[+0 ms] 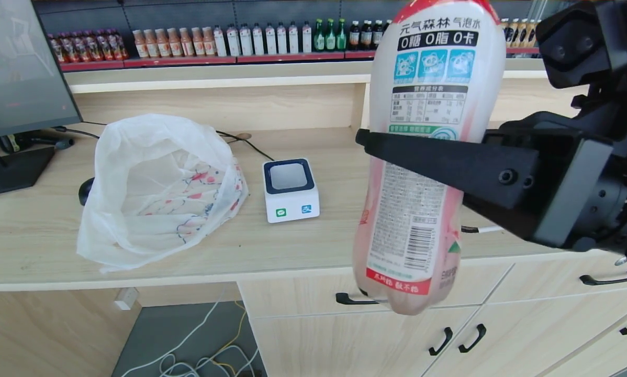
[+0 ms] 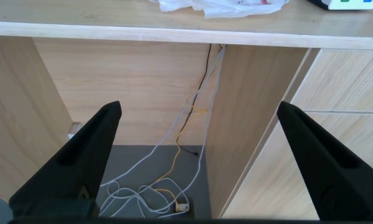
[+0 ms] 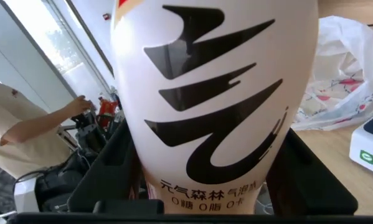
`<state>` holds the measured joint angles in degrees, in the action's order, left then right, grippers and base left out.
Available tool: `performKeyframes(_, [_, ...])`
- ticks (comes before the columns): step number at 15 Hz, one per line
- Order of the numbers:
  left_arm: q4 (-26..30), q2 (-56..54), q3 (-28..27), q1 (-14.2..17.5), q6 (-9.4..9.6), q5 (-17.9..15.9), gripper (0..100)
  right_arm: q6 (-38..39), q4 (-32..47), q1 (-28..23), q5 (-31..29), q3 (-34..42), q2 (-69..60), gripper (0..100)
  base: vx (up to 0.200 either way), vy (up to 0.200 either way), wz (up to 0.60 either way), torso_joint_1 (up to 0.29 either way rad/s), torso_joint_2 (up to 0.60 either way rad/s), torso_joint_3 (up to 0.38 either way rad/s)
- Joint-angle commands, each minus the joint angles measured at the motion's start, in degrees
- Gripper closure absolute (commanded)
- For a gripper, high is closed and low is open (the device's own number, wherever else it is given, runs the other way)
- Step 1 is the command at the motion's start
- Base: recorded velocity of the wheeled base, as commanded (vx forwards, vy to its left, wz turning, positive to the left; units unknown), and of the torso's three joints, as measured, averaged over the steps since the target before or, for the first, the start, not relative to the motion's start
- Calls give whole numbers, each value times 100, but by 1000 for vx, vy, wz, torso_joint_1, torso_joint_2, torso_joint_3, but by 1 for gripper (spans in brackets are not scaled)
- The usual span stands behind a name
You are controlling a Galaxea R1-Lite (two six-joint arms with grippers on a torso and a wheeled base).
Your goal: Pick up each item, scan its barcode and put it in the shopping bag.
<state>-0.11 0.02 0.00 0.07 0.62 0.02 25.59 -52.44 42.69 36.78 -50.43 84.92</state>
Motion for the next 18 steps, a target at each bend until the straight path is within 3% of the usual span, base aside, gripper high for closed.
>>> performKeyframes(1, [-7, -2, 0, 1, -1, -2, 0, 175, -3, 125, 5, -292, 69, 100, 0, 0, 0, 0, 0, 0])
performKeyframes(7, [-7, -2, 0, 1, -1, 6, 0, 553, 6, 424, 198, -467, 95, 100, 0, 0, 0, 0, 0, 0])
performKeyframes(18, [-7, -2, 0, 1, -1, -2, 0, 561, 6, 459, 198, -538, 288, 100, 0, 0, 0, 0, 0, 0])
